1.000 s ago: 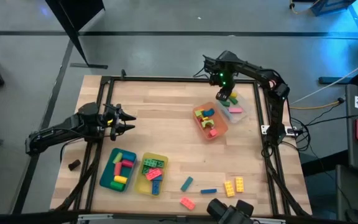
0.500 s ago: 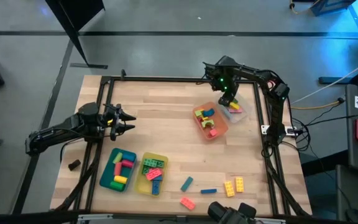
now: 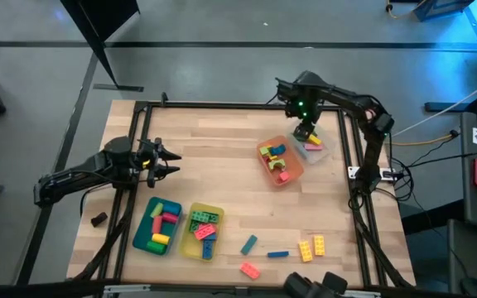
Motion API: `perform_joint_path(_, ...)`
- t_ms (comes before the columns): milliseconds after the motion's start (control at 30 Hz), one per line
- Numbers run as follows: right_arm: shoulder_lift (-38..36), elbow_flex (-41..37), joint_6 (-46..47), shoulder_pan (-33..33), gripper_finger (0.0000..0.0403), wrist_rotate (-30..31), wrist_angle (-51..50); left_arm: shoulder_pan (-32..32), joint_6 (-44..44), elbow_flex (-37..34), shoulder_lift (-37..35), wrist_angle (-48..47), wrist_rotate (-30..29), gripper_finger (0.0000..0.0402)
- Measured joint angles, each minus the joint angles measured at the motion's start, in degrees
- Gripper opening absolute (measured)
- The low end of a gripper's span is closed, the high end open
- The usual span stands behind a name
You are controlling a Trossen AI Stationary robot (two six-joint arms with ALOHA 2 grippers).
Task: Sort blocks by size
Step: Put the blue rectangle block into the transparent bin
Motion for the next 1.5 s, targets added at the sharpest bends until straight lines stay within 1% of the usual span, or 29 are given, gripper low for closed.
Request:
perform_joint_path(67, -2.47, 0.0, 0.41, 0.04, 0.0205, -0.67, 0.0, 0.0, -0.41, -0.78, -0.02, 0.12, -0.01, 0.0205)
perform_joint_path(233, -9.74, -1.02, 4.25, 0.83, 0.0205, -9.44, 0.13, -0.1, -3.14, -2.56, 0.17, 1.26, 0.21, 0.0205)
perform_joint_path(300, -12.58, -2.0, 4.76, 2.35, 0.0205, -11.05, 0.8, -0.4, -2.72, -2.65, 0.1, 2.42, 0.34, 0.0205)
perform_joint_path(400, -16.82, -3.78, 6.18, 6.5, 0.0205, -12.09, 2.84, -1.13, -1.04, -2.7, -0.01, 4.59, 0.43, 0.0205)
perform_joint_path(467, -19.19, -5.17, 8.15, 10.01, 0.0205, -12.11, 4.36, -1.6, -0.01, -2.68, 0.0, 4.46, 0.42, 0.0205)
perform_joint_path(667, -24.46, -9.42, 17.86, 22.85, 0.0205, -12.13, 8.41, -2.77, 1.9, -2.71, 0.0, 4.36, 0.43, 0.0205)
perform_joint_path(900, -25.06, -13.62, 29.58, 38.89, 0.0205, -12.13, 12.38, -3.24, 2.52, -2.71, 0.0, 4.17, 0.44, 0.0205)
perform_joint_path(1067, -24.92, -16.91, 38.66, 49.1, 0.0205, -12.1, 16.55, -3.23, 2.52, -2.71, 0.0, 4.13, 0.42, 0.0205)
perform_joint_path(1167, -24.92, -18.28, 42.56, 54.94, 0.0205, -12.11, 19.7, -3.23, 2.3, -2.71, 0.0, 3.89, 0.44, 0.0205)
perform_joint_path(1333, -24.73, -19.92, 48.58, 63.53, 0.0205, -11.72, 30.01, -3.23, 1.35, -2.71, 0.0, 2.12, 0.42, 0.0205)
perform_joint_path(1500, -22.43, -20.22, 51.07, 71.5, 0.0205, -5.8, 40.14, -3.23, 1.32, -2.64, -0.02, 1.51, 0.39, 0.0205)
